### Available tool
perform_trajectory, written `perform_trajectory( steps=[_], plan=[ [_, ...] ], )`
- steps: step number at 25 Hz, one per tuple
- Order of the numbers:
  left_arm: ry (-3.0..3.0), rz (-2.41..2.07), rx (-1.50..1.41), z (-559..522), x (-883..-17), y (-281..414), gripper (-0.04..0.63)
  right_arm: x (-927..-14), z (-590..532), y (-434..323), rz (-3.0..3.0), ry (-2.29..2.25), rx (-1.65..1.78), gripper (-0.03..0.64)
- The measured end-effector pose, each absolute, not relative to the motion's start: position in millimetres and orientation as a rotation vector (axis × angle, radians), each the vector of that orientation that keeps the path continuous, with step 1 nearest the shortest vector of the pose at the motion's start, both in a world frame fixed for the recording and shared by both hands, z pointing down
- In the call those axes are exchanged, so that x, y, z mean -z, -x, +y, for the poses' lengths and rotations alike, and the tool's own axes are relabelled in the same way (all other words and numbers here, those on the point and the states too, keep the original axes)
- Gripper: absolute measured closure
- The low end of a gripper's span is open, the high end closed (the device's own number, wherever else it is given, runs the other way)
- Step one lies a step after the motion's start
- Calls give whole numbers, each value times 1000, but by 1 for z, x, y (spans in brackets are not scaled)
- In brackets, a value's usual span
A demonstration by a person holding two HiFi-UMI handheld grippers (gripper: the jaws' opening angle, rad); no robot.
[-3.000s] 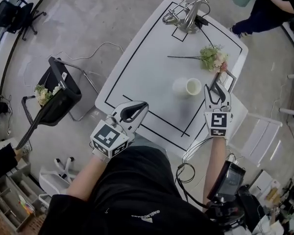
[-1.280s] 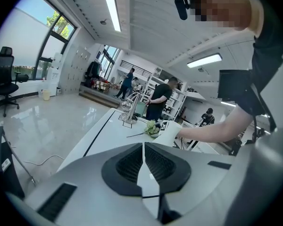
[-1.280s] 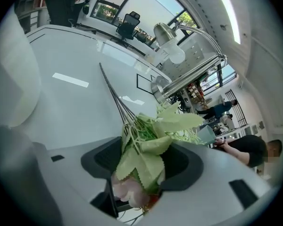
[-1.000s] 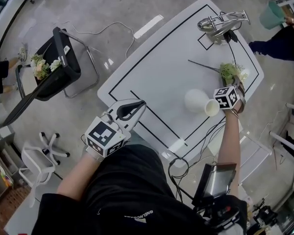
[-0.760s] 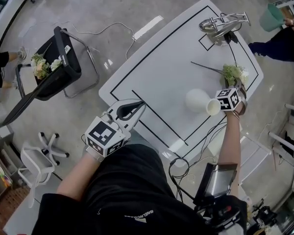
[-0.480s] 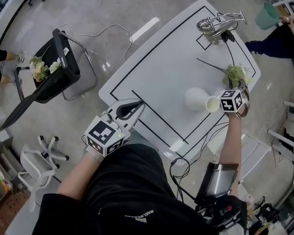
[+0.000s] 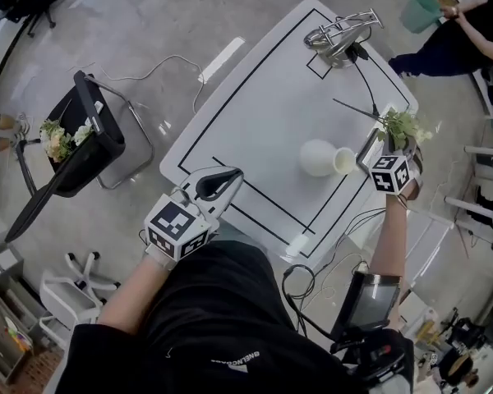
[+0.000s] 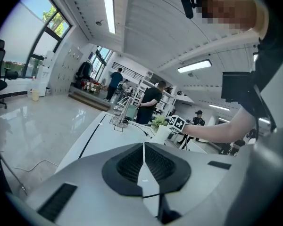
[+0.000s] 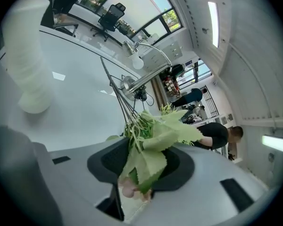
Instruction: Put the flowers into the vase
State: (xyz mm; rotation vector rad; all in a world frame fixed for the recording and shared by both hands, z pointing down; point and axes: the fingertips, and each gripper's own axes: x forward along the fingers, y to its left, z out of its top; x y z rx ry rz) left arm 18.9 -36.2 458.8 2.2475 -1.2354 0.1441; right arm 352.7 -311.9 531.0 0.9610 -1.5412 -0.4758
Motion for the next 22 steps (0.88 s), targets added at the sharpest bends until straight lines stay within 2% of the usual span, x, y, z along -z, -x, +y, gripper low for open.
perform_trajectory(
  steps=[12,22],
  plan=[
    [-2391,-1026,-134,-59,-440,-45,589,-442,-256,-384,-1355,-998,634,463],
    [-2491,-818,-152,-74,-436,-80,589,-385,-204,-378,-1212,-984,758,463]
  ],
)
